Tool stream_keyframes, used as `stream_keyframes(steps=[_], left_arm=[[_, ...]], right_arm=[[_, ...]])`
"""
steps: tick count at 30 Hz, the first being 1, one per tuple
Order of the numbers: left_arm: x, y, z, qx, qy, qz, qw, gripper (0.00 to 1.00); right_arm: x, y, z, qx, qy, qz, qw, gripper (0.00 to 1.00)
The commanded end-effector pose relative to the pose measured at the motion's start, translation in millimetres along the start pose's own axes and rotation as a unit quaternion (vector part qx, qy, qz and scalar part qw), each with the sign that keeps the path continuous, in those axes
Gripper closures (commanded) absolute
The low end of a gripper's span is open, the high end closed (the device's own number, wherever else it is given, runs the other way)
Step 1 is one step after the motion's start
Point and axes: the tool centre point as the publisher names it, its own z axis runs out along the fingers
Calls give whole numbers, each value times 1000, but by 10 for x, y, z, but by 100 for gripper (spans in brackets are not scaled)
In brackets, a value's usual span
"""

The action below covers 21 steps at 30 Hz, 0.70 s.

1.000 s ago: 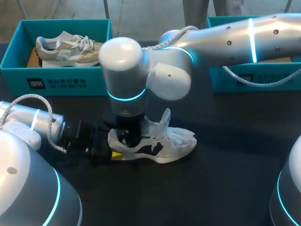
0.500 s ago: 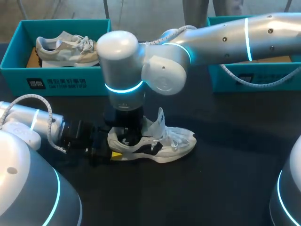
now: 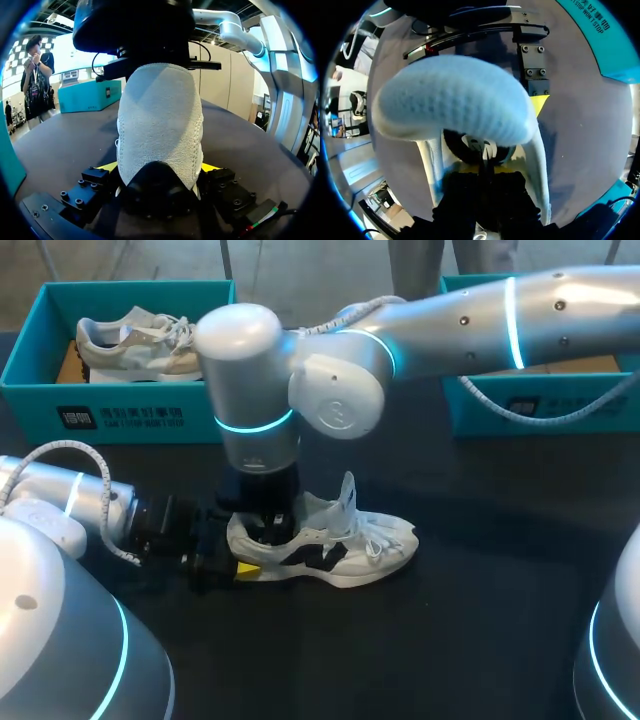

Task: Take the shoe out of the shoebox, open the shoe tongue, remove and reinsert the insole, then place the shoe into the shoebox

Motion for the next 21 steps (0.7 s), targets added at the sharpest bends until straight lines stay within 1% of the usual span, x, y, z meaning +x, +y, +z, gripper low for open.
stream_keyframes(steps=[1, 5, 9, 11, 14, 17, 21], left_arm=[[-5, 8, 9, 0, -1, -1, 1000, 100], [-5, 8, 9, 0, -1, -1, 1000, 100], [-5, 8, 9, 0, -1, -1, 1000, 100], [-5, 8, 9, 0, -1, -1, 1000, 100], [-5, 8, 9, 0, -1, -1, 1000, 100], [-5, 8, 9, 0, -1, -1, 1000, 100], [-5, 8, 9, 0, -1, -1, 1000, 100]], right_arm=[[20, -1, 405, 5, -5, 6, 1000, 100], [2, -101, 215, 7, -9, 12, 1000, 100], [-33, -203, 21, -6, -16, 18, 1000, 100], [-52, -238, -64, -3, -16, 19, 1000, 100], [-93, -296, -162, -5, -23, 21, 1000, 100], [-120, -310, -252, -6, -28, 19, 999, 100], [-164, -331, -337, -21, -33, 16, 999, 100]])
